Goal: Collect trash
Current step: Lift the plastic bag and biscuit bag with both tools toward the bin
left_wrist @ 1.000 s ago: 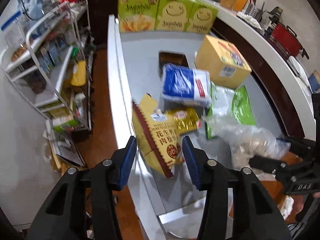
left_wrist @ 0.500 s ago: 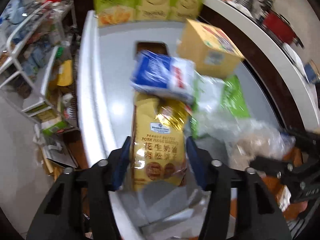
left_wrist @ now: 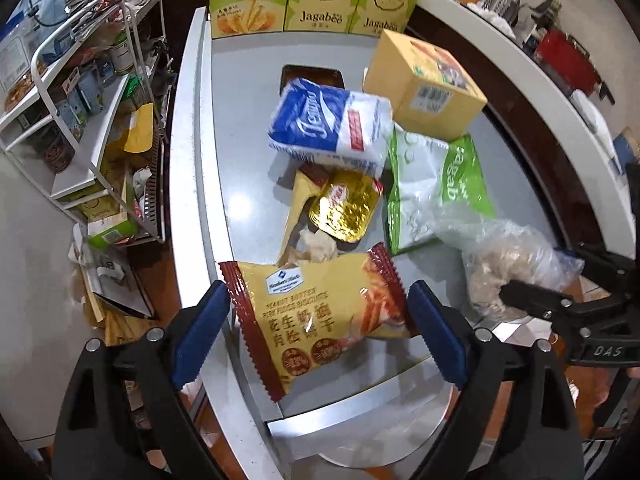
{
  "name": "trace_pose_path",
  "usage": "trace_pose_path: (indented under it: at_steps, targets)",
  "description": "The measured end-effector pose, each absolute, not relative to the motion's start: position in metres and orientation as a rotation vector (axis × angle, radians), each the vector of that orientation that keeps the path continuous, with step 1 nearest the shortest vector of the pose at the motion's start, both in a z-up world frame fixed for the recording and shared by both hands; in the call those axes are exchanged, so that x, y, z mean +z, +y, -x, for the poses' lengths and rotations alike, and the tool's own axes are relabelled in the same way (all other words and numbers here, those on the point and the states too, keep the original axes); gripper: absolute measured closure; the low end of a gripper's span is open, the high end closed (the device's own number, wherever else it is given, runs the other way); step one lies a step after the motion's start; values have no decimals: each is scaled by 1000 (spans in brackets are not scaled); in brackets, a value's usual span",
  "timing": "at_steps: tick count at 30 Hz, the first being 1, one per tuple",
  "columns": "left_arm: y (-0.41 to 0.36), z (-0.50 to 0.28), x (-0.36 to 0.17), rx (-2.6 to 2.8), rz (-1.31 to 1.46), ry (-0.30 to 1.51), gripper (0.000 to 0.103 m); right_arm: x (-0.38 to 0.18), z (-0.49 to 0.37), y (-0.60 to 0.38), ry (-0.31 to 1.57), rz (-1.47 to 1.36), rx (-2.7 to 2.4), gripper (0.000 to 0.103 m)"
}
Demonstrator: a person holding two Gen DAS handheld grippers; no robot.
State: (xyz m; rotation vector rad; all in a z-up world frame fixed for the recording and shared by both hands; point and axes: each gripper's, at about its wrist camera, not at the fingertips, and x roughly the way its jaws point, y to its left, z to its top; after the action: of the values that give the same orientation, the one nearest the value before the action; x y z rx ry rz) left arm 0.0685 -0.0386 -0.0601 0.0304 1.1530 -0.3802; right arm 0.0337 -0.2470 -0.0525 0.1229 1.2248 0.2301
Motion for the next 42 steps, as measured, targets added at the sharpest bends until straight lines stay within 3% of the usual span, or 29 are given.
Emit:
trace_pose_path:
  at_steps: [21,23,24,25,28,42]
  targets:
    - [-57,-62,-72,-288,-27,1175,11,-50,-31,-250,1208,-127,235,33]
    - [-56,-64,-71,-294,-15,1163,18,-50,-30,-250,1209,-127,234,33]
    - [-57,-65,-70,-296,-21,1158,29,-50,-30,-251,1209,-127,235,33]
    - [-57,-65,-70,-299,-31,1152,33,-50,-30,-251,1209,-127,236,33]
    - [-58,-63,-67,-318,-38,1147,39,-50,-29,-251,1206,-125,239,33]
    - [-40,-47,-28,-349,38,1062,40,-34,-24,-263,1171,-190,257,33]
